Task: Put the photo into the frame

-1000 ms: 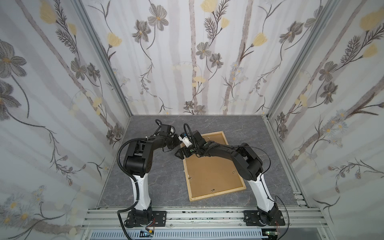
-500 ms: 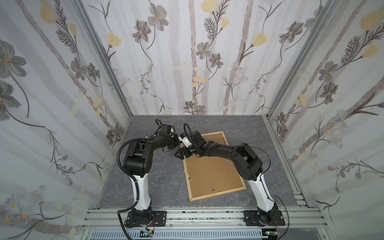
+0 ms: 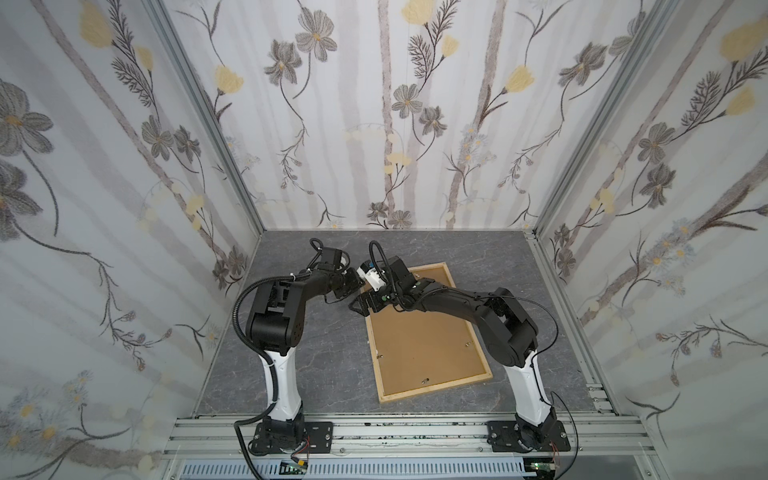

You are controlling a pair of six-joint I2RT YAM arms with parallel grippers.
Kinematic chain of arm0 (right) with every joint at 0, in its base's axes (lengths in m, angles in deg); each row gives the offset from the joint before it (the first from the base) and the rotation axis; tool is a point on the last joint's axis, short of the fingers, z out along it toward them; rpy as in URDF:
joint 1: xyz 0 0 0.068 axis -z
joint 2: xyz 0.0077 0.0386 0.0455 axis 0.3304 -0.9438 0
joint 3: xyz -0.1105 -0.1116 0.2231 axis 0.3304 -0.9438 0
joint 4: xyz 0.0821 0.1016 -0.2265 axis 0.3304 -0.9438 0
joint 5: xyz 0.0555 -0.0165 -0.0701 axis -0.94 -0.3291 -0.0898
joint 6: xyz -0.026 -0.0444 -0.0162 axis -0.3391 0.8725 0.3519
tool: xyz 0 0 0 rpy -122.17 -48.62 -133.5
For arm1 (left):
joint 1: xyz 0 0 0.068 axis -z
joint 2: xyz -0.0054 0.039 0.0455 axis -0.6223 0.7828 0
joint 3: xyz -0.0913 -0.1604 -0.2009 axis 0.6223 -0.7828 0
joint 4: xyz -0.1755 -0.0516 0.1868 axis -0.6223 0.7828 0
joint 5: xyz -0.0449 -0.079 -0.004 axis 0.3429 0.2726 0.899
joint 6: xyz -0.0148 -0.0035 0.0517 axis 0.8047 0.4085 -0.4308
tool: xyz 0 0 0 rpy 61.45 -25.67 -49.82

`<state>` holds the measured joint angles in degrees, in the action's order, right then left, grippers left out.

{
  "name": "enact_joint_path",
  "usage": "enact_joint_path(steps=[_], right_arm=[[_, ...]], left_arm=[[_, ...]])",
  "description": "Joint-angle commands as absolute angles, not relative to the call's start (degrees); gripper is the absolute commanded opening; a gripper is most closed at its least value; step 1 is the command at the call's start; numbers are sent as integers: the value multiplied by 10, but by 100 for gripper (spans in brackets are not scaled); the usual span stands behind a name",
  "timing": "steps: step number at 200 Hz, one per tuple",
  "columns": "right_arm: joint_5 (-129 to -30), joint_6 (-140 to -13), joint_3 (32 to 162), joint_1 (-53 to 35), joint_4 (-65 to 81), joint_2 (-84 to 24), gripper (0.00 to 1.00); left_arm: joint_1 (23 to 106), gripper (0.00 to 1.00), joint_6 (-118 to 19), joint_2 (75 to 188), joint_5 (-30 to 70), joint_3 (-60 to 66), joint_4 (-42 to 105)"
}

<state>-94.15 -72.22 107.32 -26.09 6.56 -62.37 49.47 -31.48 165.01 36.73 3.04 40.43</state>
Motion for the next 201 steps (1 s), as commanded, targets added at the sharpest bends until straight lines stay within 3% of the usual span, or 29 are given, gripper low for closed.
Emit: enact_joint_path(steps=[1,32,64,112,160,201], right_arm=[[-915,-728,1043,-256,79,-563,100],[-861,-756,937,-232,111,-449,100],[-787,-824,785,-170,132,-317,99],[-738,-912,555,-21,129,-157,100],[-768,-923,448,28,133,-112,100],[-819,-930,425,28,165,-123,100]], left_arm=[[493,54,-315,1630,365,48,422],[493,70,-315,1588,356,43,437],[494,74,-313,1508,340,-21,434],[536,79,-277,1369,316,-222,371],[599,81,-180,1278,307,-396,258],[612,83,-158,1247,306,-433,233]])
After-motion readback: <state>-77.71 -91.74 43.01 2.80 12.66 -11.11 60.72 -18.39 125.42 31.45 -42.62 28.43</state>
